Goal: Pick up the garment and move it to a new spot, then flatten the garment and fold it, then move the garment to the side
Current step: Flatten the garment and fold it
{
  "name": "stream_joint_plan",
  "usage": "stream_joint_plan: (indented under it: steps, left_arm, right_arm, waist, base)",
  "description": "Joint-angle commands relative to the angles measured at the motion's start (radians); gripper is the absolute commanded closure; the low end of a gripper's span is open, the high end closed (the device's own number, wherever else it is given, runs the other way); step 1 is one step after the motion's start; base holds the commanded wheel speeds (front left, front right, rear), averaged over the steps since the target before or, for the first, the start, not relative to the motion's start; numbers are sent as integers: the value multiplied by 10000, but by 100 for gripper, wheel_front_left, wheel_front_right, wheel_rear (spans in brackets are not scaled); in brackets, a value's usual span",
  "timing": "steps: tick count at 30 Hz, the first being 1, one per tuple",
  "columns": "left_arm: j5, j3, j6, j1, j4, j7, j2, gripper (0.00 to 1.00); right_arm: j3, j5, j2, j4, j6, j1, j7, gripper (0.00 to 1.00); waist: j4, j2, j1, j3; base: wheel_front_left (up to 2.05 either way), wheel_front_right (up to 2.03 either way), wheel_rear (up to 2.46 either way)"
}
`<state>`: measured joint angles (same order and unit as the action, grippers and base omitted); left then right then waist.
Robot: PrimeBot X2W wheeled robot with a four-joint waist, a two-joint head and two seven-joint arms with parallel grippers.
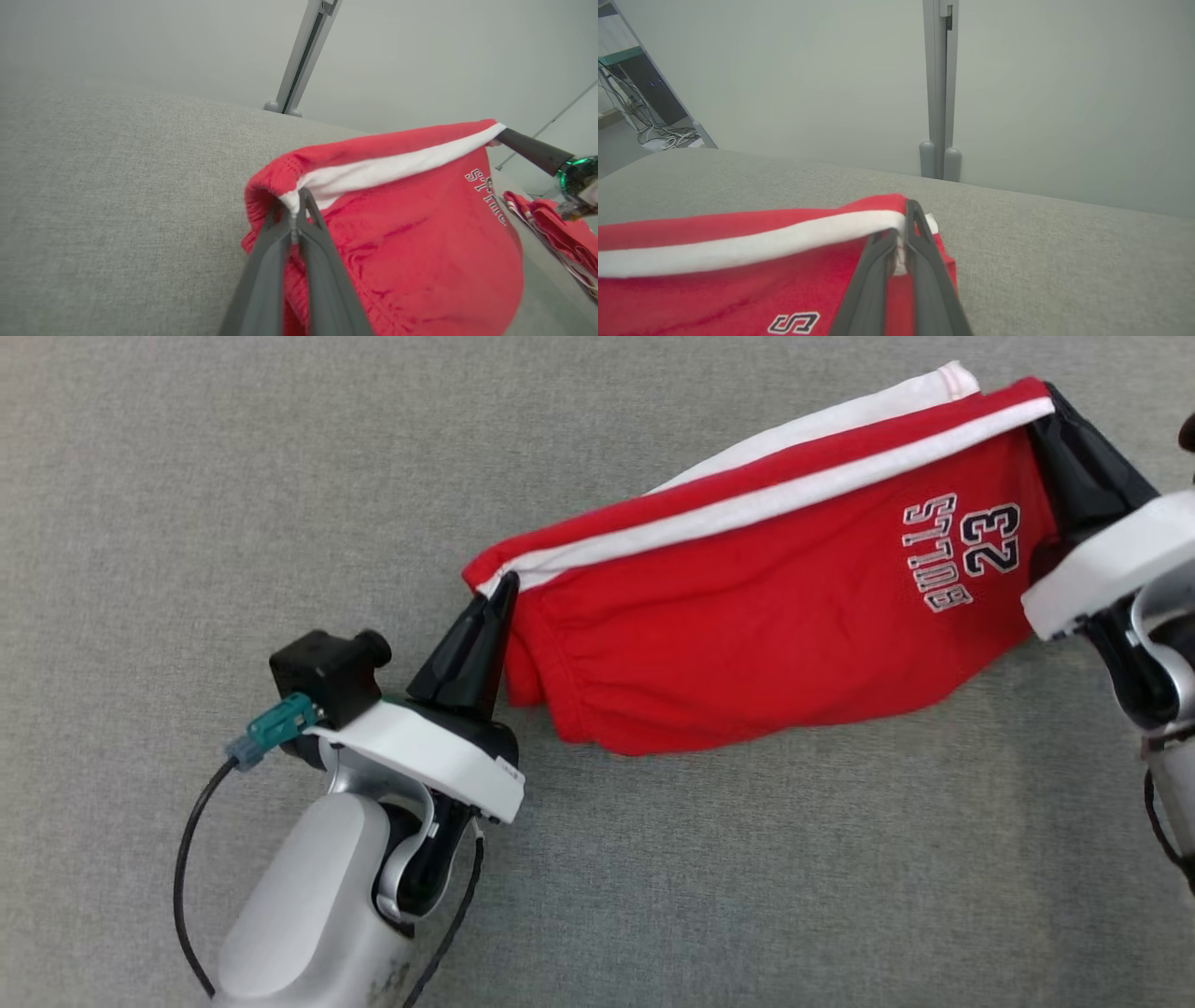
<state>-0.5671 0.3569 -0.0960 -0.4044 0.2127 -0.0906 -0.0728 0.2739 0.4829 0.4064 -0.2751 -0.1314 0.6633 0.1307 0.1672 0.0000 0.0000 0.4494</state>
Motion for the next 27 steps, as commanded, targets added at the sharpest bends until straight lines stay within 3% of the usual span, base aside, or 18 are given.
stream_joint_plan:
  steps: [1,9,10,11,12,13,18,20,27]
  left_arm:
    - [-107,10,-59,-461,203,-138,25,100]
    - [-299,503,-221,-1676,1621,-289,106,100]
    - [-305,645,-250,-1759,1785,-265,122,100]
    - [-335,725,-247,-1835,1923,-315,125,92]
    - [-345,788,-256,-1879,2058,-343,117,58]
    - [-309,857,-262,-1911,2164,-429,124,0]
    - [65,819,114,-1725,2447,-1060,62,0]
    - [324,519,604,-1357,2239,-1519,-31,0]
    - [1187,-640,1606,-308,622,-1752,-226,0]
  right_arm:
    - [214,138,112,-485,13,552,-78,100]
    - [1377,716,69,-2805,12,2393,-624,100]
    - [1473,770,70,-3026,12,2543,-769,68]
    - [1628,822,22,-3254,12,2612,-870,11]
    - [1805,818,-35,-3383,10,2676,-1062,0]
    - [1872,825,-67,-3494,10,2746,-1313,0]
    - [1945,564,-215,-3934,10,2553,-2538,0]
    - [1878,314,-357,-3925,10,2173,-3384,0]
    - [961,-302,-687,-2585,10,676,-3942,0]
  waist:
    - [362,0,0,380]
    - [558,0,0,725]
    - [560,0,0,755]
    - [553,0,0,772]
    - [532,0,0,780]
    - [507,0,0,780]
    - [321,0,0,618]
    - [111,0,0,391]
    - [-395,0,0,-266]
  base:
    - [0,0,0]
    - [0,0,0]
    - [0,0,0]
    - [0,0,0]
    - [0,0,0]
    - [0,0,0]
    - [0,0,0]
    - [0,0,0]
    - [0,0,0]
